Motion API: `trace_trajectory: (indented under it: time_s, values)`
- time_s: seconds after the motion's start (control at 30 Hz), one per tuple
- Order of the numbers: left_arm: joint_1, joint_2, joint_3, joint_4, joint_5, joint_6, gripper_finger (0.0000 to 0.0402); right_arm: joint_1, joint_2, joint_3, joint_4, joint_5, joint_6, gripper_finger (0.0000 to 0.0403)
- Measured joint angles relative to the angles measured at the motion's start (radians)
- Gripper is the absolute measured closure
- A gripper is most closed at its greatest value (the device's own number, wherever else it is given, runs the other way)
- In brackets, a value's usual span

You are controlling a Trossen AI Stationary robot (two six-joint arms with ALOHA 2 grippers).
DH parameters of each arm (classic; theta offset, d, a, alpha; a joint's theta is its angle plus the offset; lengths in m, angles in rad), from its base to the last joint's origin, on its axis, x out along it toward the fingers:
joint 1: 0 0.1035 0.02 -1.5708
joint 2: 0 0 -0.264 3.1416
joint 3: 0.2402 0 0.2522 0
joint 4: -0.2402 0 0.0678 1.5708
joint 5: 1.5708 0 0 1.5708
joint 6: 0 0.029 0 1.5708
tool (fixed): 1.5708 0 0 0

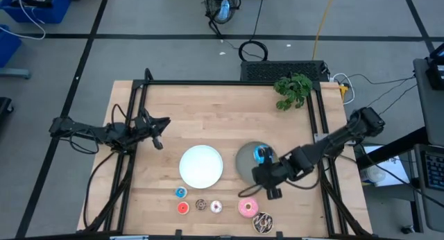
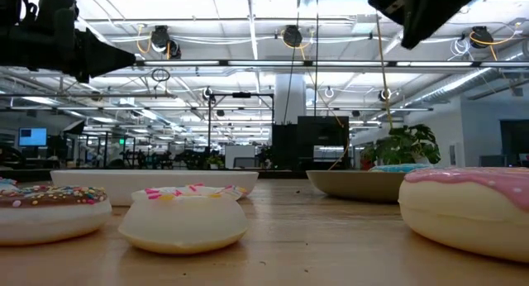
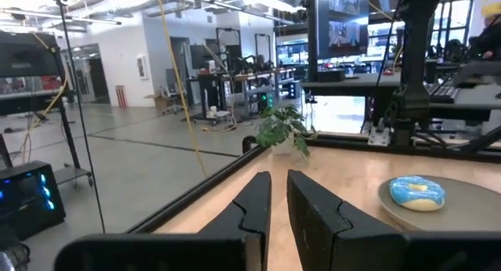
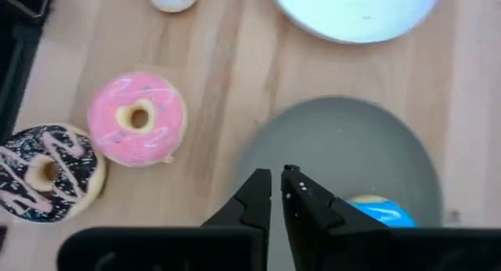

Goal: Pick & Place donuts
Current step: Put the big black donut on the gray plate

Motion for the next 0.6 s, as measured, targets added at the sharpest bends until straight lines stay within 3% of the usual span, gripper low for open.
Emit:
trace_trajectory:
  time_s: [0.3, 0.6]
  values:
    - [0.0, 0.0, 0.0, 0.004, -0.001, 0.004, 0.035, 0.054, 0.002, -0.214, 0.218, -0.003, -0.004, 0.0401]
    - [0.0, 0.0, 0.0, 0.016, -0.001, -0.005, 0.035, 0.054, 0.001, -0.254, 0.312, -0.03, 0.017, 0.0402]
